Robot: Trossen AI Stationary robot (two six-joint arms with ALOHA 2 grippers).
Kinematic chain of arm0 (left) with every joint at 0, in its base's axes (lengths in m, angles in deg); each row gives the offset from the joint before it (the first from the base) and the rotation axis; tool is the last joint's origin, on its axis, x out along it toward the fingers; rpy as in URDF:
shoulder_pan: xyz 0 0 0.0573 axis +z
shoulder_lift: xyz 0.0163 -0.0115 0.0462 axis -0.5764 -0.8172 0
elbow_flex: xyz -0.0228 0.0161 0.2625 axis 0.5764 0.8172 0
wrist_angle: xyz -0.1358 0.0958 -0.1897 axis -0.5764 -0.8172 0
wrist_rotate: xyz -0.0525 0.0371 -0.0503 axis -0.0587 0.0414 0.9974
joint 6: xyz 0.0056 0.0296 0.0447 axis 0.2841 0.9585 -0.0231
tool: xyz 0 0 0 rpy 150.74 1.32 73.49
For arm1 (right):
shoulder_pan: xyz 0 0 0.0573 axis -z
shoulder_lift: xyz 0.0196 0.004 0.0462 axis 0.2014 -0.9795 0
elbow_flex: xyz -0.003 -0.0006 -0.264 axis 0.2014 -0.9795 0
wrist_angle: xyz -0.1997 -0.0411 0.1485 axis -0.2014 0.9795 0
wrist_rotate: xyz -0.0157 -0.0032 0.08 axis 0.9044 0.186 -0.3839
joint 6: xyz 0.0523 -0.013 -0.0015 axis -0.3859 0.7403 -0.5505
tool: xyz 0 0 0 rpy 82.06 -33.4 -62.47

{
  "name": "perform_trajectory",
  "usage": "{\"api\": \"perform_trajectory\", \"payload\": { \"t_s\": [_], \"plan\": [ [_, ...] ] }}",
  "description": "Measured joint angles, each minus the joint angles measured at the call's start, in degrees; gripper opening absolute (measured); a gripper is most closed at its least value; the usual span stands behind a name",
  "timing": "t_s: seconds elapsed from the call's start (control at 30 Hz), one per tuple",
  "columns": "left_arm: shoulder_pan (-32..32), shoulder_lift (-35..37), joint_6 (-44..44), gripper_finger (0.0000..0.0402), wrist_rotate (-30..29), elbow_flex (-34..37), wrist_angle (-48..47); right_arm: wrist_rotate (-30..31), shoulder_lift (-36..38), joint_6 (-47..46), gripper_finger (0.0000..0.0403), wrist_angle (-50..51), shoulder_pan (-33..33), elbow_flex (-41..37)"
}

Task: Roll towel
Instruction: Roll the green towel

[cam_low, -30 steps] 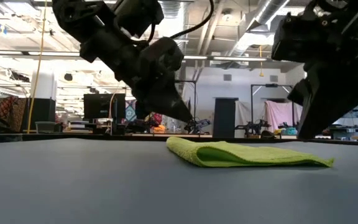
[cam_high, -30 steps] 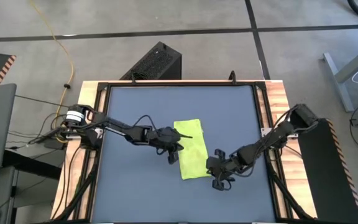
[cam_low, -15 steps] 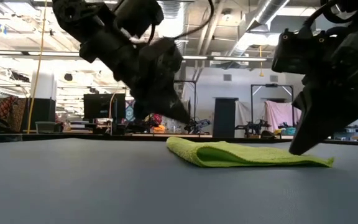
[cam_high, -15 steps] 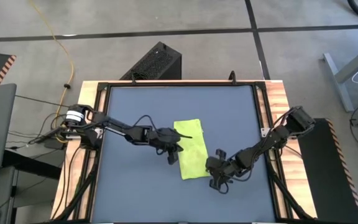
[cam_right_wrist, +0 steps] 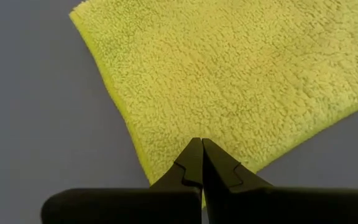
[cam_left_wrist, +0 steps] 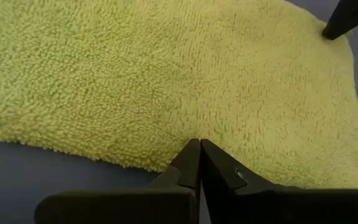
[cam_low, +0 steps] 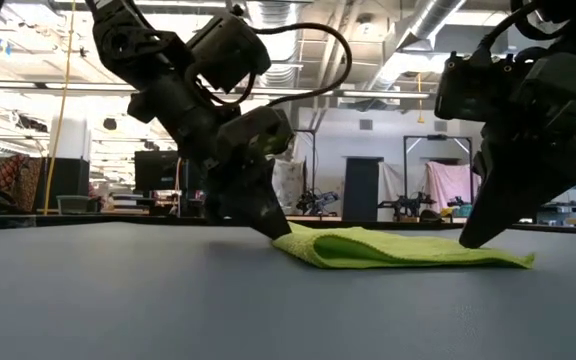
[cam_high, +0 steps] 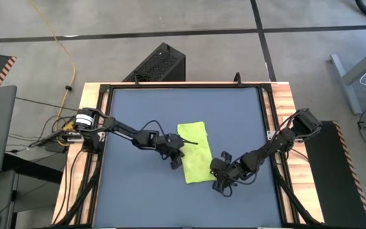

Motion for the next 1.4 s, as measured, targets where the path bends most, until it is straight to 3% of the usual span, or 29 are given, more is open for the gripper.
{"api": "perform_trajectory", "payload": {
  "t_s": [0.13,0.4,0.53,0.77,0.93,1.13,1.23,1.4],
  "plan": [
    [0.65,0.09,0.12,0.0000,0.24,-0.02,-1.48,-1.30,0.01,1.34,0.0020,-3.27,0.32,0.00],
    [2.29,2.49,0.60,0.0000,1.84,0.00,-6.27,-10.25,4.47,9.15,0.0020,-6.56,3.70,0.00],
    [2.73,7.36,4.17,0.0000,-0.08,0.03,-11.00,-10.45,9.16,13.93,0.0020,-7.39,4.49,-0.02],
    [3.07,16.25,8.78,0.0003,1.90,0.04,-18.95,-10.56,14.70,21.43,0.0020,-7.75,4.09,-0.15],
    [1.34,23.10,7.64,0.0030,2.11,0.47,-23.89,-11.96,15.27,21.37,0.0020,-16.77,4.16,-4.97],
    [-7.65,27.52,3.02,0.0072,-4.42,5.86,-17.66,-11.92,14.19,22.31,0.0020,-22.31,4.13,-7.76],
    [-13.15,26.18,2.88,0.0087,-6.55,8.37,-9.93,-11.89,13.33,26.02,0.0020,-23.46,4.08,-7.82],
    [-20.53,19.80,10.32,0.0108,-9.85,9.04,-0.80,-11.85,12.35,33.38,0.0030,-22.79,3.28,-7.80]
  ]
}}
